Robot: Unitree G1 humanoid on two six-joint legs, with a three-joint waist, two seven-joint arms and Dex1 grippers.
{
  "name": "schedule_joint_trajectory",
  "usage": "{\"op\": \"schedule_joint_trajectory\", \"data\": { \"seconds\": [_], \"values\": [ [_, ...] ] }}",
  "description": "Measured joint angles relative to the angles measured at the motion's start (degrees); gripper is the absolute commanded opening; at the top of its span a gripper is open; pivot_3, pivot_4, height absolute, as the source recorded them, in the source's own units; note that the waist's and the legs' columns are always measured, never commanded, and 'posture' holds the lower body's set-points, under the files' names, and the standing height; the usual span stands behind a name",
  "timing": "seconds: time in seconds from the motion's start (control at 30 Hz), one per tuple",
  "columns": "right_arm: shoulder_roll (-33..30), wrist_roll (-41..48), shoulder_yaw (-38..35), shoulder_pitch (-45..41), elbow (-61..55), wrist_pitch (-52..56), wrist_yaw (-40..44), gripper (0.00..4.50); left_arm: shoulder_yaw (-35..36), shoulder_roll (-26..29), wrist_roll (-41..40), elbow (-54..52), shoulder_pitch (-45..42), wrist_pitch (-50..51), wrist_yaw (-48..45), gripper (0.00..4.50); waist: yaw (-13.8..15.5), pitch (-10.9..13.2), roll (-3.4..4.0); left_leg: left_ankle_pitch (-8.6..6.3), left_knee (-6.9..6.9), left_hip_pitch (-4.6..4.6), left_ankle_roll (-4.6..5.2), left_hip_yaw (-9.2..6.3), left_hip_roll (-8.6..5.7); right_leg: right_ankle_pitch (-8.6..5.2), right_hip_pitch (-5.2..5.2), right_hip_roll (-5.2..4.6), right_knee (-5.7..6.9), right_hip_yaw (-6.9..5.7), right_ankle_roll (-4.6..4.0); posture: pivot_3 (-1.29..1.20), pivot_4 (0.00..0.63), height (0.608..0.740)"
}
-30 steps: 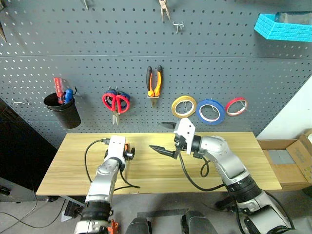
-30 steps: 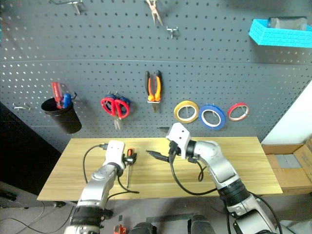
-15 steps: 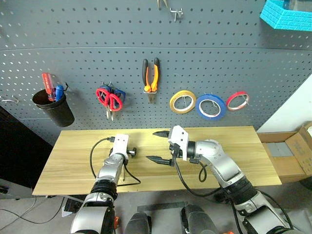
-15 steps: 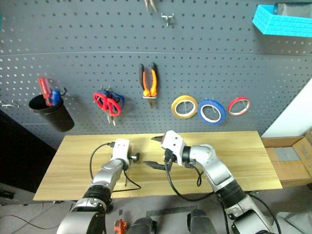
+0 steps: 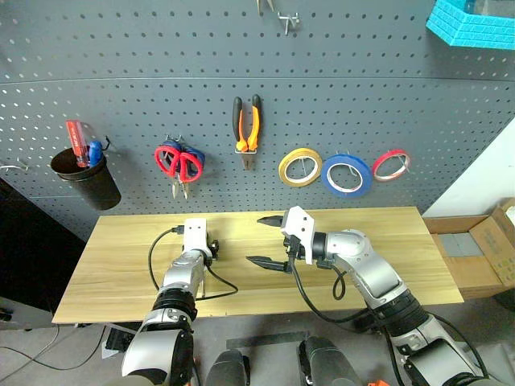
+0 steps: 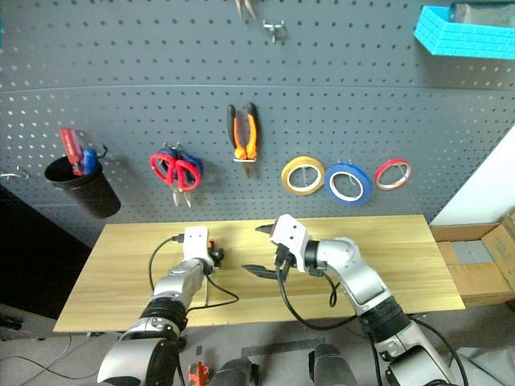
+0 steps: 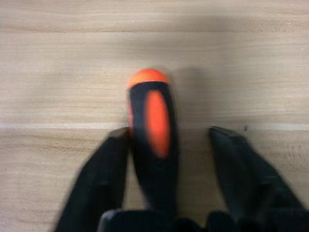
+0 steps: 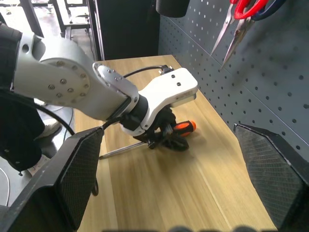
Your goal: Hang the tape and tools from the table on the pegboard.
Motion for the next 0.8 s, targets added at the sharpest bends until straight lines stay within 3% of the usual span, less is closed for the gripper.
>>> {"op": "schedule_joint_trajectory", "data": {
  "seconds": [0.07, 0.3, 0.53, 0.67, 0.8],
  "values": [
    [0.0, 0.0, 0.0, 0.0, 0.0, 0.0, 0.0, 4.5, 0.1, 0.0, -0.2, -0.1, 0.0, 0.1, 0.1, 0.98, 0.0, 0.0, 0.0, 0.0, -0.03, 0.0, 0.0, -0.01, 0.0, 0.0, 0.0, 0.0, -0.04, -0.02, 0.0, -0.04, 0.195, 0.74],
    [0.4, 0.0, 0.0, 0.0, 0.1, -0.2, 0.0, 4.5, -1.1, 0.7, 0.3, -4.8, 2.4, 2.2, 0.3, 0.94, 0.1, 0.0, 0.01, -0.01, -0.09, -0.05, -0.03, -0.07, 0.03, 0.01, -0.01, -0.01, -0.2, -0.04, 0.0, -0.02, 0.16, 0.74],
    [0.3, 6.9, -4.8, 0.1, -4.2, 5.3, 2.1, 4.5, -9.9, 9.1, 6.3, -39.0, 23.1, 6.4, -6.8, 0.94, 0.7, -0.2, -0.02, -0.01, -0.09, -1.14, -0.4, -0.26, 0.28, 0.03, -0.99, -0.36, -0.3, -0.04, -0.03, 0.02, 0.109, 0.74],
    [0.6, 11.5, -6.7, 0.5, -9.2, 9.3, 2.5, 4.5, -8.1, 13.0, 10.7, -57.7, 31.3, 4.1, -5.0, 0.94, 1.8, -0.6, -0.05, -0.13, -0.1, -1.35, -0.34, -0.38, 0.23, 0.03, -1.03, -0.5, -0.5, -0.11, -0.03, 0.04, 0.092, 0.74],
    [2.0, 14.5, -8.0, 0.7, -12.0, 12.6, 1.3, 4.5, -3.4, 16.6, 17.2, -68.7, 34.7, 1.0, -0.6, 0.94, 2.5, -0.8, -0.08, -0.13, -0.07, -1.44, -0.32, -0.58, 0.08, 0.03, -0.96, -0.71, -0.48, -0.72, -0.03, 0.07, 0.081, 0.74]
  ]
}}
